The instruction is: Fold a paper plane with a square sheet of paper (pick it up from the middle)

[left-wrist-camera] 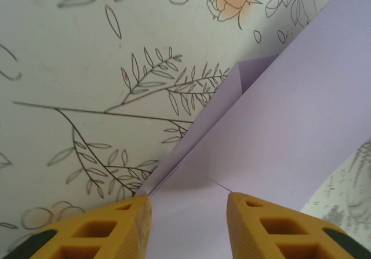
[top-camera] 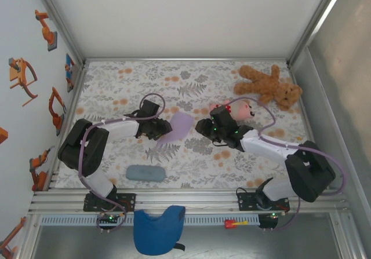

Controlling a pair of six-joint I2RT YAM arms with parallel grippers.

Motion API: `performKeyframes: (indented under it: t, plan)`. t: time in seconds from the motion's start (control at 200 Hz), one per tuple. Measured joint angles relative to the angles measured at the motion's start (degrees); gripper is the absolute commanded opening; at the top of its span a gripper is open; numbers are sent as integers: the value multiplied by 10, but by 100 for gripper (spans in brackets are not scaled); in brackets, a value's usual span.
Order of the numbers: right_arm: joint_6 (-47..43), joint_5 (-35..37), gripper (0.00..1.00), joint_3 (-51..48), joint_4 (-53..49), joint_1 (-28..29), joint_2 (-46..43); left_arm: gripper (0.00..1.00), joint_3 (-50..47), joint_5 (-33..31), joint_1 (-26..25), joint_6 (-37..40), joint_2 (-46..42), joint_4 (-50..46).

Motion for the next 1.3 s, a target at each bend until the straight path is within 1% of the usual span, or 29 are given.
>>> performKeyframes:
  t: [0.105,0.21,0.295,0.431,0.581,0.912,1.132,1.302]
  plan:
    - [34,-12,34,0,34,26,45,34,-13,7,-5,-25,-4,16]
    - [60,-27,28,0,73,37,93,32,-18,8,-6,-38,-7,18]
    - [73,-36,27,1,99,41,125,29,-18,8,-7,-42,-7,18]
    - [85,-45,27,7,124,43,155,27,-18,8,-7,-43,-7,15]
    - [89,-46,30,24,139,43,173,25,-18,8,-7,-44,-7,13]
    - [111,-47,30,34,153,43,198,24,-18,8,-8,-44,-7,9]
    - [117,-43,30,33,154,43,199,23,-18,7,-8,-44,-7,9]
    - [119,-29,30,21,143,42,175,23,-18,6,-8,-44,-7,7]
